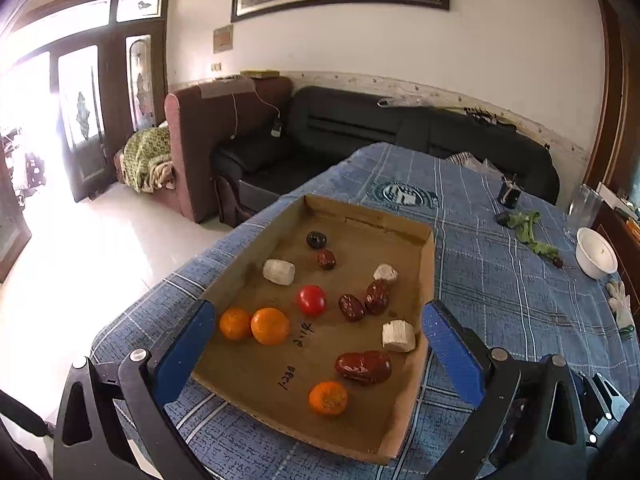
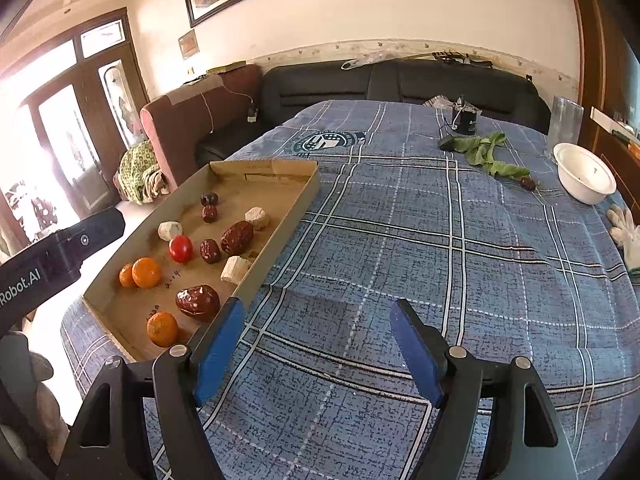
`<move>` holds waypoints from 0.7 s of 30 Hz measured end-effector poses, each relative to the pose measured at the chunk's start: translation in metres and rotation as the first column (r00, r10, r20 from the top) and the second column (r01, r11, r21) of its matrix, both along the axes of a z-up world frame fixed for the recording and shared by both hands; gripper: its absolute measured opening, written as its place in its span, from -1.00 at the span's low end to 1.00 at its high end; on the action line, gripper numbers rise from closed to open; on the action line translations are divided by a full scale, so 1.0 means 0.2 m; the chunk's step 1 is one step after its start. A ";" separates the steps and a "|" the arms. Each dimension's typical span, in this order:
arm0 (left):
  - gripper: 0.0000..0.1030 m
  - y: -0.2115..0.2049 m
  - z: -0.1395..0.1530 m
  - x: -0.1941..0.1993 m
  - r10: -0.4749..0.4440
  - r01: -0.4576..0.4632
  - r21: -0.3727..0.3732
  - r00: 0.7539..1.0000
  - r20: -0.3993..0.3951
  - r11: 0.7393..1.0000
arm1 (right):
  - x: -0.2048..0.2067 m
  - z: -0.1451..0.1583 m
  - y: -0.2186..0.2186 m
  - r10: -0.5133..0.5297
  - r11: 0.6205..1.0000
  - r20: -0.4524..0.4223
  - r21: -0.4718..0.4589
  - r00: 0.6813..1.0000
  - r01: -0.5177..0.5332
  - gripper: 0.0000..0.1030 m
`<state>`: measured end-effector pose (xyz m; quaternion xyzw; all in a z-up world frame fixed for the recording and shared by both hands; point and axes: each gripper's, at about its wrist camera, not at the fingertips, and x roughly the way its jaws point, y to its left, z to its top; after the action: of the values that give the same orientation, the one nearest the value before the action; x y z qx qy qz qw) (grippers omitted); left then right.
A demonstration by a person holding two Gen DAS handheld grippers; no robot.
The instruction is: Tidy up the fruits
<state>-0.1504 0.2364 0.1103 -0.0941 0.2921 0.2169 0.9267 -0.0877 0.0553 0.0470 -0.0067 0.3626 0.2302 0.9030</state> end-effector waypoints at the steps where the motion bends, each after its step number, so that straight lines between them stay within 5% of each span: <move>1: 1.00 0.00 0.01 -0.01 0.008 -0.008 0.007 1.000 0.015 1.000 | 0.00 0.00 0.00 0.001 1.000 0.002 -0.001 1.000 -0.001 0.57; 10: 1.00 0.03 0.07 -0.16 0.221 -0.232 0.059 0.964 0.149 0.971 | 0.00 -0.01 0.02 0.014 1.000 0.007 -0.006 1.000 -0.014 0.57; 14: 1.00 -0.01 0.05 -0.12 0.170 -0.183 0.118 0.979 0.112 0.976 | -0.01 -0.01 0.04 0.021 1.000 0.014 -0.015 1.000 -0.020 0.57; 21: 1.00 -0.01 -0.01 -0.06 0.077 -0.079 0.036 0.996 0.038 0.996 | -0.02 -0.01 0.06 0.021 0.999 0.029 -0.032 0.999 -0.020 0.66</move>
<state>-0.1627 0.2337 0.1081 -0.0920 0.2671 0.2567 0.9243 -0.0918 0.0668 0.0459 -0.0280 0.3531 0.2334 0.9056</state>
